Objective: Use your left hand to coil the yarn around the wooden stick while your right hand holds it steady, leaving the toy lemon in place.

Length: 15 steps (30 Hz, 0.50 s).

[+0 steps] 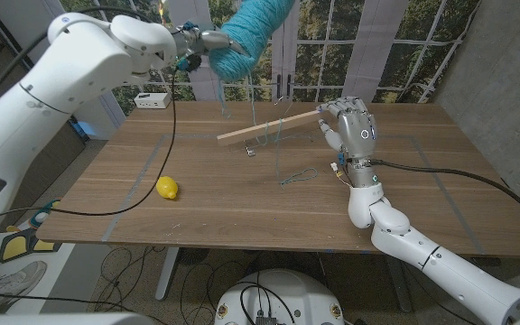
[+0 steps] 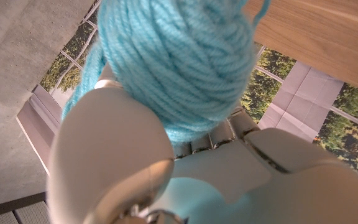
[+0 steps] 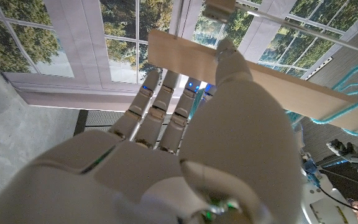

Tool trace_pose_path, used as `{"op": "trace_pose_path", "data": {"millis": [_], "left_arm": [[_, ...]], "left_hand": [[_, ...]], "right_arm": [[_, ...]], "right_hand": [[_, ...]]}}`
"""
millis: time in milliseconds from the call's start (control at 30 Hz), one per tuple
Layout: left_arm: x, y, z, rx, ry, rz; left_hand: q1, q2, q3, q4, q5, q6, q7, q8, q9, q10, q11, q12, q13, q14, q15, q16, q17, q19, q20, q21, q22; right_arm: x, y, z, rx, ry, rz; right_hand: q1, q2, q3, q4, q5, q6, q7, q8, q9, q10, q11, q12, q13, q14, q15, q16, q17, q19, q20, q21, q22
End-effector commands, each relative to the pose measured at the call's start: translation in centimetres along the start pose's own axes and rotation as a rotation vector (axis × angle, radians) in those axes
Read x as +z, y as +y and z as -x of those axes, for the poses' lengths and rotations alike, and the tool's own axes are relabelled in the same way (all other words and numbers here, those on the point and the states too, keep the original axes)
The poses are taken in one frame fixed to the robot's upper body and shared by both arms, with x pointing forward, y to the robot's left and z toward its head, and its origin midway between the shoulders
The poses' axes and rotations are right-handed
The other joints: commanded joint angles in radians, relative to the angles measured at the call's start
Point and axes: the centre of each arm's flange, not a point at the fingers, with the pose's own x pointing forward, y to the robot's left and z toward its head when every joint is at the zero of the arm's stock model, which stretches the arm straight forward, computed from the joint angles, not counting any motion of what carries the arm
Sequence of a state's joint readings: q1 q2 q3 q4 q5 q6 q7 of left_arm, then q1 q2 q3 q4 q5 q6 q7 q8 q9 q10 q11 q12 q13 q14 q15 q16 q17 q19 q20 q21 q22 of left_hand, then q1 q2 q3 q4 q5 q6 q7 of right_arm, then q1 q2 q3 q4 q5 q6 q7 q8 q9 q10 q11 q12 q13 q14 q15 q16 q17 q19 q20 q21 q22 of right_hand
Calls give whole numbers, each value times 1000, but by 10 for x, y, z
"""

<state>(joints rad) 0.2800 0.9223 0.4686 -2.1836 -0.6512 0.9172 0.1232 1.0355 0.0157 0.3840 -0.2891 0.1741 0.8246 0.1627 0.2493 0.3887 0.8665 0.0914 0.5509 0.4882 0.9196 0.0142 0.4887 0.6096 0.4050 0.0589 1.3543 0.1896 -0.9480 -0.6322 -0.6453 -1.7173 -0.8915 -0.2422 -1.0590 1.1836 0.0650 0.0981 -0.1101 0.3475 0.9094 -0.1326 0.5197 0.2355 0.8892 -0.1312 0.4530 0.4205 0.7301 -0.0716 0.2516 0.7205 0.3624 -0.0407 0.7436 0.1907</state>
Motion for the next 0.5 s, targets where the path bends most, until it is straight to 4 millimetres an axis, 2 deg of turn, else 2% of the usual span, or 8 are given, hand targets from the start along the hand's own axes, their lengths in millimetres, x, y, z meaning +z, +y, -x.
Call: {"op": "trace_pose_path", "data": {"millis": [33,233,500], "left_arm": [[35,8,5,-43,-14,-77],[40,6,8,-72,-33,-75],[54,4,10,-111,-93,-65]], "left_hand": [[133,128,136,130,4,162,-48,2,3,182,-173,5,151,154,-185,11,5,-2,4,6,1],[137,128,138,128,4,165,-47,0,3,182,-171,4,153,154,-183,12,8,-2,5,10,1],[137,128,138,130,4,162,-43,-3,3,181,-170,2,156,152,-181,11,10,-3,6,14,0]], "right_arm": [[9,10,-1,28,-44,63],[13,15,-4,41,-44,89],[17,19,-10,86,-20,119]], "right_hand": [[53,69,-4,0,3,87,-66,2,49,58,-50,3,5,-5,-161,-1,6,-4,-72,5,2],[57,68,-10,-1,0,96,-61,0,45,65,-43,2,6,-2,-162,3,10,-7,-66,6,1],[66,72,-13,-3,-1,120,-39,2,36,91,-22,0,-8,3,-157,7,14,3,-44,13,1]]}}
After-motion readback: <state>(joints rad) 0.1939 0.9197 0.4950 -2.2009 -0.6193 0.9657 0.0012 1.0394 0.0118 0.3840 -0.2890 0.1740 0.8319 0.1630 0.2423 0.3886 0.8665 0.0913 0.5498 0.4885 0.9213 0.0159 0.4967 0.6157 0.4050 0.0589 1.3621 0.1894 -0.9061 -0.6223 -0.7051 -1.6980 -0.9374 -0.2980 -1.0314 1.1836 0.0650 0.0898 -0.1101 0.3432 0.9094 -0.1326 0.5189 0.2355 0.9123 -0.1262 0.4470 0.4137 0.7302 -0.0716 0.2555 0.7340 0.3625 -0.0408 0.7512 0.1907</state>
